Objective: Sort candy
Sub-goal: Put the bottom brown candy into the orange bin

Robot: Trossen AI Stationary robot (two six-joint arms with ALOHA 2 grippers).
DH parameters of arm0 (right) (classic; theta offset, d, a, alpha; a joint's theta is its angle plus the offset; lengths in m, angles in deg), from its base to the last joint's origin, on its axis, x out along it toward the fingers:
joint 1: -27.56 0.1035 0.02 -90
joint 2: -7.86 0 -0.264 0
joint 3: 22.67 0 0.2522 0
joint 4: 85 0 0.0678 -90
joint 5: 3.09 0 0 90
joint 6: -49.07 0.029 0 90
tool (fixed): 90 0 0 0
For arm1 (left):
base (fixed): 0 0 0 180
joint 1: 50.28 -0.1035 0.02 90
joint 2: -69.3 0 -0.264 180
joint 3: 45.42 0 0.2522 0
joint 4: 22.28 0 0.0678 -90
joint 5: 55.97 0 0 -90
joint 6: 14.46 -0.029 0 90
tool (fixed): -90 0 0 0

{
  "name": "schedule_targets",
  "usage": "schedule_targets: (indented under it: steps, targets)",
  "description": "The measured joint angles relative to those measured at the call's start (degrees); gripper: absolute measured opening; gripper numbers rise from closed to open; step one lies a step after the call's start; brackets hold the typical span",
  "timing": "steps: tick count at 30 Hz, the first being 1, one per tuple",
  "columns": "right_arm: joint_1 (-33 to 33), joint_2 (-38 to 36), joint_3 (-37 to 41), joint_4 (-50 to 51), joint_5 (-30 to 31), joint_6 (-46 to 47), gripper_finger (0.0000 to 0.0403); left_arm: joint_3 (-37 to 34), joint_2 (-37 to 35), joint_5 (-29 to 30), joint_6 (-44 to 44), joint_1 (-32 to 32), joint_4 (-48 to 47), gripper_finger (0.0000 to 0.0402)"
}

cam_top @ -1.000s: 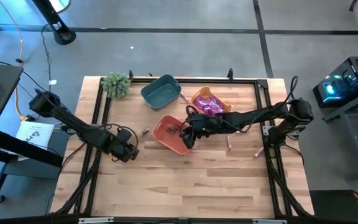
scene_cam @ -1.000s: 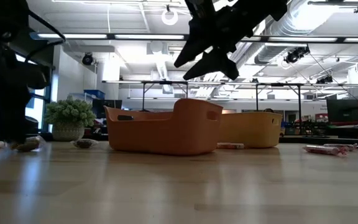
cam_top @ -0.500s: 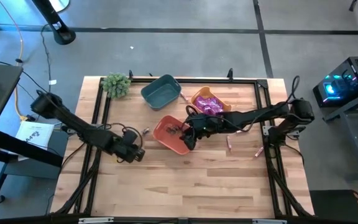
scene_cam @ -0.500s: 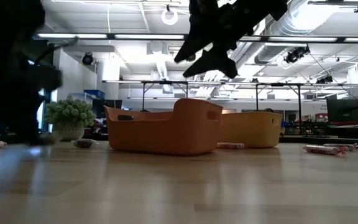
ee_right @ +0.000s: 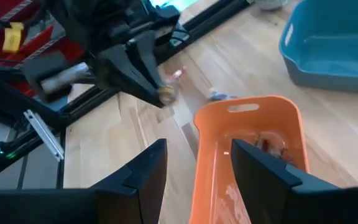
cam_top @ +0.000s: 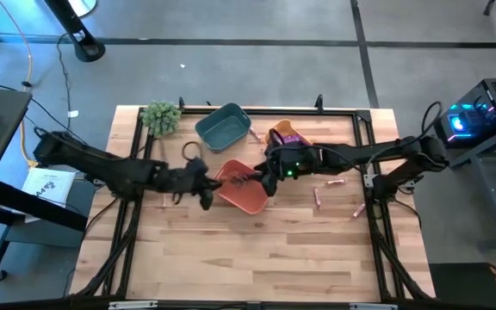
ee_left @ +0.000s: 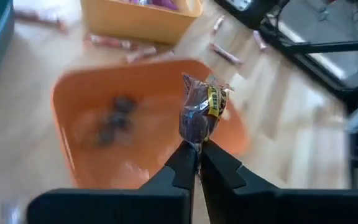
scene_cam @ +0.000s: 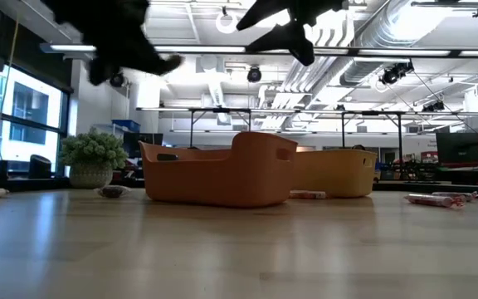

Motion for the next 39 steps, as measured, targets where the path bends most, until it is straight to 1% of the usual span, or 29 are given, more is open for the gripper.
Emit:
schedule_targets:
  steps: [2,4,6,10,13,15,18,20,22,24,27,30,34,36,39]
  targets:
    - [-0.15,0.0,0.0,0.29,0.01,0.41,0.0173,0.92,4.03,-1.1,-4.62,-2.33,1.84,0.0026]
    - [-0.11,0.0,0.0,0.31,0.17,0.5,0.0173,2.23,8.15,-2.21,-7.65,-4.44,2.06,0.005]
    - [-0.1,0.0,0.0,0.4,0.31,0.63,0.0173,3.87,12.0,-3.99,-9.71,-6.06,2.76,0.0081]
    - [-0.1,0.0,0.0,0.49,0.37,0.63,0.0173,6.19,18.08,-9.09,-11.4,-7.55,-0.24,0.0149]
    - [-0.1,0.02,0.0,0.55,1.09,0.63,0.0173,9.59,18.88,-10.78,-12.49,-8.05,-4.59,0.0196]
    - [-0.1,0.02,0.0,0.57,1.54,0.65,0.0173,11.63,18.14,-10.78,-13.84,-8.19,-10.5,0.0222]
    - [-0.1,0.02,0.0,0.59,2.01,0.64,0.0173,13.63,14.96,-7.58,-13.63,-8.06,-19.91,0.0247]
    - [-0.32,0.02,0.0,0.61,2.02,0.65,0.0173,13.46,11.89,-5.03,-10.99,-7.55,-25.83,0.0256]
    - [-0.55,0.02,0.0,0.92,2.02,0.65,0.0173,11.81,9.24,-3.49,-8.05,-7.01,-30.88,0.0259]
    - [-0.91,0.02,0.0,1.15,2.02,0.65,0.0173,8.59,6.81,-3.58,-5.25,-6.71,-32.47,0.026]
    - [-1.61,0.02,0.0,1.32,2.03,0.65,0.0173,2.45,4.46,-4.22,-2.78,-7.25,-28.92,0.0259]
    - [-2.0,0.02,0.0,1.3,2.05,0.81,0.0173,-2.36,4.62,-5.27,-2.41,-9.34,-23.85,0.0258]
    - [-2.09,0.02,0.0,1.25,2.07,1.27,0.0173,-6.1,7.71,-5.51,-3.08,-12.86,-19.01,0.0258]
    - [-2.09,0.04,0.0,1.28,2.07,1.29,0.0173,-6.81,9.87,-5.65,-4.2,-14.55,-16.18,0.0258]
    - [-2.09,0.04,0.0,1.16,2.06,1.9,0.0173,-7.18,13.74,-9.3,-8.31,-16.6,-11.76,0.0253]
